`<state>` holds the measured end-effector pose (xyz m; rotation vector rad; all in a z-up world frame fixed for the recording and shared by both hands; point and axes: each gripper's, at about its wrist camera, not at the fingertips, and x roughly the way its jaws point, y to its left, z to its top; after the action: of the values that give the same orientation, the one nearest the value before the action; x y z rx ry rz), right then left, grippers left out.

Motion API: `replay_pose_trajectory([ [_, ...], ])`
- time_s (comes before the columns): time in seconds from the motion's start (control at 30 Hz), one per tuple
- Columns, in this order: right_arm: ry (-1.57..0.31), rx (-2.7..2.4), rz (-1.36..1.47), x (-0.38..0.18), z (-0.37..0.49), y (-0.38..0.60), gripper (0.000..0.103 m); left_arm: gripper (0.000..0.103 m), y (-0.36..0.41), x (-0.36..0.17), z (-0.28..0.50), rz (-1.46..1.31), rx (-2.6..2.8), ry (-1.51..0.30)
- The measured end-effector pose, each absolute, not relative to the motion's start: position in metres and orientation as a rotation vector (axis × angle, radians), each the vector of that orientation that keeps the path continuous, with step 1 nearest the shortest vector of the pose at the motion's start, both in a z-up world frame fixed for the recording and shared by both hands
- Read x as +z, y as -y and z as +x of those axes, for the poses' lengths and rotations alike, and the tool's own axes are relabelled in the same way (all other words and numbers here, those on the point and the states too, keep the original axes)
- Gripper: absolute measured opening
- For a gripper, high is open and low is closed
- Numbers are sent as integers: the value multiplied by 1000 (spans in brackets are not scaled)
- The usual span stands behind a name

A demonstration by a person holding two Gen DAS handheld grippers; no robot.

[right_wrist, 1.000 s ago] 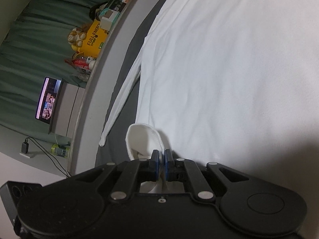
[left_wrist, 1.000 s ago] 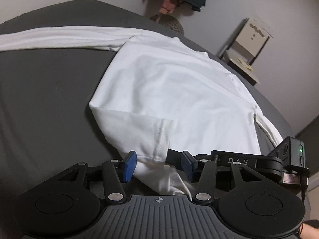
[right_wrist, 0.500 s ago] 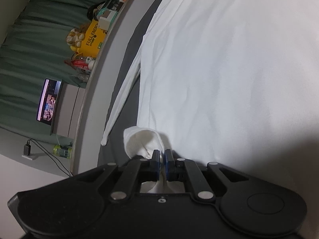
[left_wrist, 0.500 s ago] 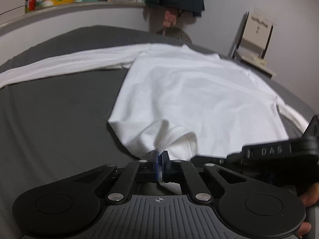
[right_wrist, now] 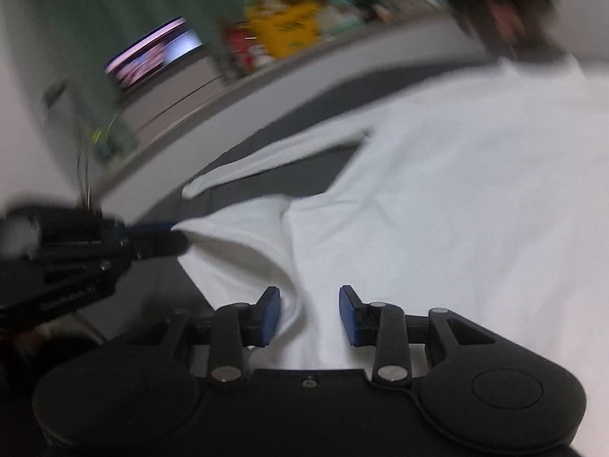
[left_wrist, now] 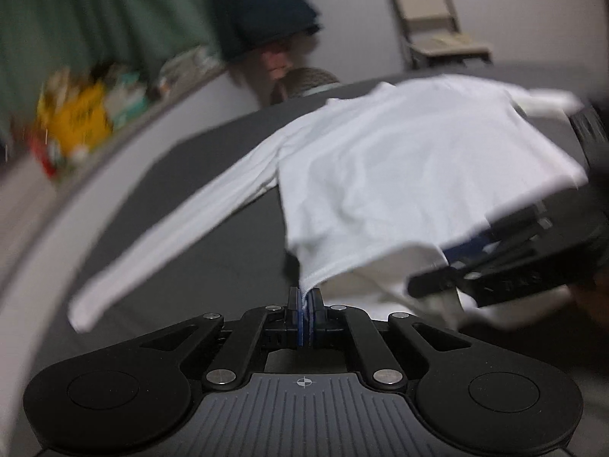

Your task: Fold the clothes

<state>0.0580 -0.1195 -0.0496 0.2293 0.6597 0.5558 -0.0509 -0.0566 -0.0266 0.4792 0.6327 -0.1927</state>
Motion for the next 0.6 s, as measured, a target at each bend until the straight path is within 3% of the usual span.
replay_pose_trajectory([
  [0.03,-630,560,168,-46,53,113,27,2,62,-24,-58,519,-192,-608],
  [0.07,-606,560,117,-43,49,108,7,2,67,-22,-65,559,-190,-584],
  [0.1,-582,549,76,-40,46,105,2,2,72,-19,-72,599,-189,-559],
  [0.3,-370,434,160,-1,15,132,2,2,78,23,-76,811,-86,-375],
  [0.37,-374,452,119,9,6,134,2,2,80,23,-76,849,-90,-398],
  [0.6,-752,569,-19,-29,5,116,6,2,70,-25,-83,892,-135,-606],
])
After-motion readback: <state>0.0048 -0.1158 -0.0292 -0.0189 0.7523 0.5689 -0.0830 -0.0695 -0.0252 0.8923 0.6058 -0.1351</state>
